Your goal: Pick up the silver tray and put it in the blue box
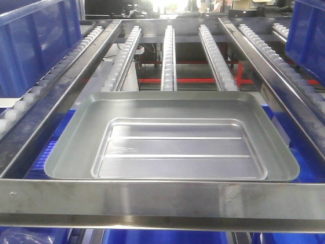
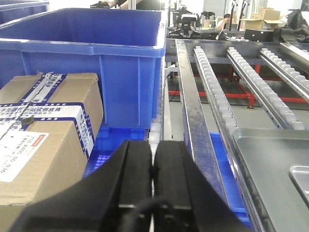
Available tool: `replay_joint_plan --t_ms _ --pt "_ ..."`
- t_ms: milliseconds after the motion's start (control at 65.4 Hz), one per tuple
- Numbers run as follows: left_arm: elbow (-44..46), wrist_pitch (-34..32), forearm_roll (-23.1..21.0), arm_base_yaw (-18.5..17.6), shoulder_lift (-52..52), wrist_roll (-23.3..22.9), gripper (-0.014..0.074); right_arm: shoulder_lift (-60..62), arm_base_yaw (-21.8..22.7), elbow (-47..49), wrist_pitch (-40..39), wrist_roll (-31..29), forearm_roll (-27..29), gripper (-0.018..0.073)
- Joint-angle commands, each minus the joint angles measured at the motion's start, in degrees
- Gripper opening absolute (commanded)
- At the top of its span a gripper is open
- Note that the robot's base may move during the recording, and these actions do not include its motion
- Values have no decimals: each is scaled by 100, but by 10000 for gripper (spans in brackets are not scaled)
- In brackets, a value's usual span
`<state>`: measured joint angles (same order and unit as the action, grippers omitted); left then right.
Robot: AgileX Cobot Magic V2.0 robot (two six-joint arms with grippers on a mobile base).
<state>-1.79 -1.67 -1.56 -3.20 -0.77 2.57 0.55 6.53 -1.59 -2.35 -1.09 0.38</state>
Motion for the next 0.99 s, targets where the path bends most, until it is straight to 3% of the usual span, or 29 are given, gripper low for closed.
replay_joint_plan --t_ms 0,779,886,978 --pt "-98 -484 -39 -26 -63 4 -6 123 26 103 -485 5 -38 56" --pt "-98 -488 -39 -26 -63 4 -6 123 26 103 -514 5 -38 56" --pt "52 -417 -51 -26 -63 4 -6 63 20 411 235 5 -38 56" --pt "518 377 -51 -37 -25 4 -6 -226 20 972 1107 -25 -38 56"
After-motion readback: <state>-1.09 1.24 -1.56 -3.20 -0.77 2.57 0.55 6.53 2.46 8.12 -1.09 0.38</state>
